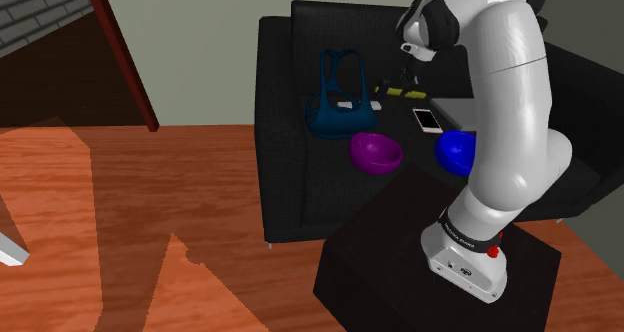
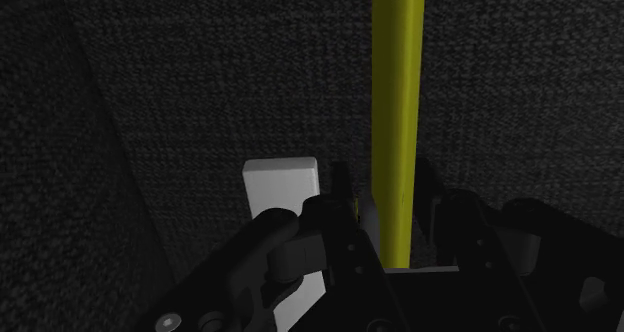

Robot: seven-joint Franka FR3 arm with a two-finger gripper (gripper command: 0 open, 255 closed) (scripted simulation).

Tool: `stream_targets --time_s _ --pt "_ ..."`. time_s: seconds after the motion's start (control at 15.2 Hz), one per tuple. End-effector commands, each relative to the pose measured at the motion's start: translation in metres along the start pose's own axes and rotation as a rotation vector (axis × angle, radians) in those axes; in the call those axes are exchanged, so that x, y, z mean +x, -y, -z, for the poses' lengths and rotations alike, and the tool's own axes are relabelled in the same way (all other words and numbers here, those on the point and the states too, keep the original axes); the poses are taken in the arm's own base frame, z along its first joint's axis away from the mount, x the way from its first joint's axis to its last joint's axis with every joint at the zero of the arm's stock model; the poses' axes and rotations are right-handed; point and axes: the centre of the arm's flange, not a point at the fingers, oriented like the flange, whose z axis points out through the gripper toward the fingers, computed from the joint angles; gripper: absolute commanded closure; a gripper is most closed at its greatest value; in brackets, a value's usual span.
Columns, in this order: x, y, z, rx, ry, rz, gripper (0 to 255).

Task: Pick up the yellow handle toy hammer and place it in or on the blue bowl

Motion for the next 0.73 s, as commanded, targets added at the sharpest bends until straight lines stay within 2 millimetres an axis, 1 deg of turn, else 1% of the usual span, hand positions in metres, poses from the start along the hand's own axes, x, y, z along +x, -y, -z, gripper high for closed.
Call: stream_targets --time_s 0.0,0.66 --pt "0.003 0.0 0.01 0.0 0.0 0.0 255" --pt "0.011 -0.002 0.063 0.0 0.0 0.0 255"
